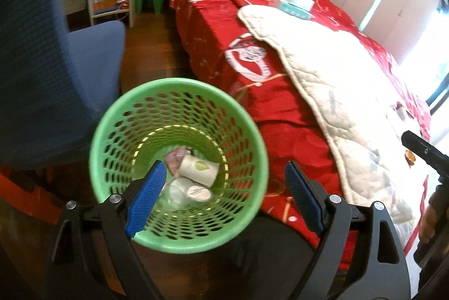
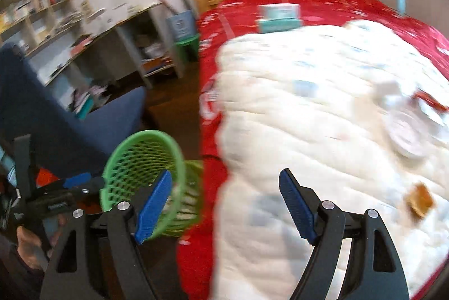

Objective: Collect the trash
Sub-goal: 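Move both tools back from the wastebasket to the bed, then grasp the orange-topped bread bun with the right gripper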

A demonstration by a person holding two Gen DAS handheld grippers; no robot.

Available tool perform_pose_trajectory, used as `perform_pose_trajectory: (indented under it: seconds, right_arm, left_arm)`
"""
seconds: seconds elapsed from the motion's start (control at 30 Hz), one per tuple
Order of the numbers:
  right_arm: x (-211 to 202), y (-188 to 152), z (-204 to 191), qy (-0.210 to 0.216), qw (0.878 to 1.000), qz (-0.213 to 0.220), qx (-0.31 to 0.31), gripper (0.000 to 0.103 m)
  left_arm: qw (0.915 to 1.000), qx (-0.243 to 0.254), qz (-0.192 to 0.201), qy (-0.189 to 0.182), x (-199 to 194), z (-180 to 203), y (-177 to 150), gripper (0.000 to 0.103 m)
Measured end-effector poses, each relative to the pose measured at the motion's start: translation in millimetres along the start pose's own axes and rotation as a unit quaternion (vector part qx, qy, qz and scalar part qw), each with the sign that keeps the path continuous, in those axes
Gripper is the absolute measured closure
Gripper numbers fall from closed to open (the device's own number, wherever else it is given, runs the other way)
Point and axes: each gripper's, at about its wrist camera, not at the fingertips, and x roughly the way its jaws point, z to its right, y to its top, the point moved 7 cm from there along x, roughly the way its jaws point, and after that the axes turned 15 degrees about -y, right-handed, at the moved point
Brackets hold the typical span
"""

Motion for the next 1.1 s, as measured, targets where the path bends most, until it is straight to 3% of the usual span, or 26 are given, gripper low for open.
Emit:
perform_pose_trajectory:
  seconds: [0.3,0.5,0.7,0.87,1.03,1.1]
  right_arm:
    - [-13.7,-20.1,127.5,-0.101,0.994,0.002,0.046,0.028]
    - [-5.9,-30.5,179.0,-0.128,0.991,-0.017,0.048,0.034]
    - [11.4,-37.9,191.5,-0.124,0.991,-0.04,0.027,0.034]
    - [23.6,-39.0,188.9,-0.123,0.991,-0.047,0.003,0.045]
    - [27.3,-38.4,192.2,-0.117,0.992,-0.052,0.003,0.063]
    - [25.8,-38.3,192.1,-0.116,0.992,-0.05,0.001,0.064]
  left_arm:
    - [0.9989,0.033,-0.023,-0.022,22.8,45.8,5.0,0.018]
    - [0.9969,0.053,-0.039,-0.043,39.5,80.9,7.9,0.018]
    - [0.9946,0.065,-0.051,-0.063,55.3,112.4,12.4,0.018]
    - [0.9913,0.086,-0.055,-0.082,66.8,143.2,20.6,0.018]
    - [0.9869,0.111,-0.056,-0.103,80.4,176.6,31.8,0.018]
    - [0.9844,0.119,-0.059,-0.116,88.6,192.9,36.9,0.018]
